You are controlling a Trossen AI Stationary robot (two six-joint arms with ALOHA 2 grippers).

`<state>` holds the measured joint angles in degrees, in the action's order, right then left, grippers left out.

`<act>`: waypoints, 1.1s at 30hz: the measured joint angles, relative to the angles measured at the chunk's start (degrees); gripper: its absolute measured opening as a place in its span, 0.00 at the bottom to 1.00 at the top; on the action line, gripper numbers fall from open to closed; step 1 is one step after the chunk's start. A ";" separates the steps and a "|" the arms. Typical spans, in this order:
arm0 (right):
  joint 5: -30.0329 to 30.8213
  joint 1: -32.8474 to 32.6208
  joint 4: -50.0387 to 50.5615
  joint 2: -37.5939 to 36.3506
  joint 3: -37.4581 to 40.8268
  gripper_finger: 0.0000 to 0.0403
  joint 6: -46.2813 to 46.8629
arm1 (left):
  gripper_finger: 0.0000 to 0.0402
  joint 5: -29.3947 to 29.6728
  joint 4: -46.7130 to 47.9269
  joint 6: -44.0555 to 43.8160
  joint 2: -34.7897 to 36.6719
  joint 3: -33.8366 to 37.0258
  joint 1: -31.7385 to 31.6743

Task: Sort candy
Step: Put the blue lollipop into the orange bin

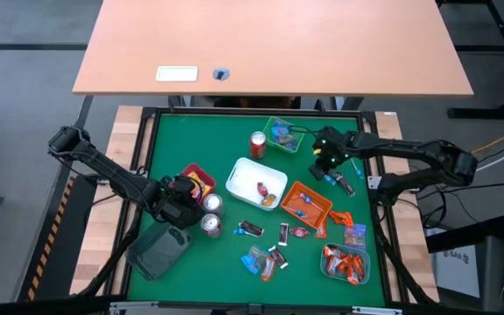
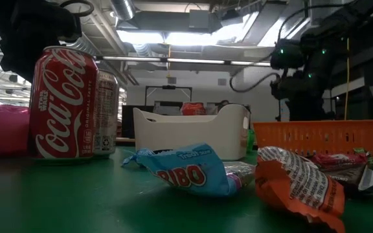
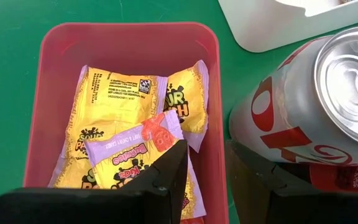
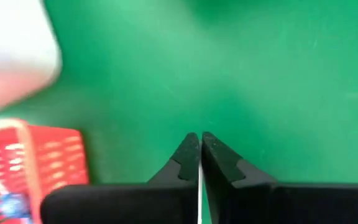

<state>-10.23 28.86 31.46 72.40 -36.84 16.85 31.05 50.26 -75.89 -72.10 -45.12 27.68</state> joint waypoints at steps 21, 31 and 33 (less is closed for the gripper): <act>-4.26 -19.29 0.08 -7.74 -7.80 0.01 5.79 | 0.25 0.00 0.00 0.01 -0.01 0.00 0.00; 2.74 -31.67 -0.57 -7.24 -7.80 0.01 5.85 | 0.25 0.00 -0.03 -0.01 -0.01 0.00 0.00; 2.73 -32.89 -0.40 -7.15 -7.80 0.02 5.85 | 0.25 0.02 -0.28 0.01 -0.02 0.00 0.00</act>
<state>-7.50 -4.02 31.06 65.25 -44.64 22.70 31.07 49.98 -75.88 -72.11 -45.12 27.68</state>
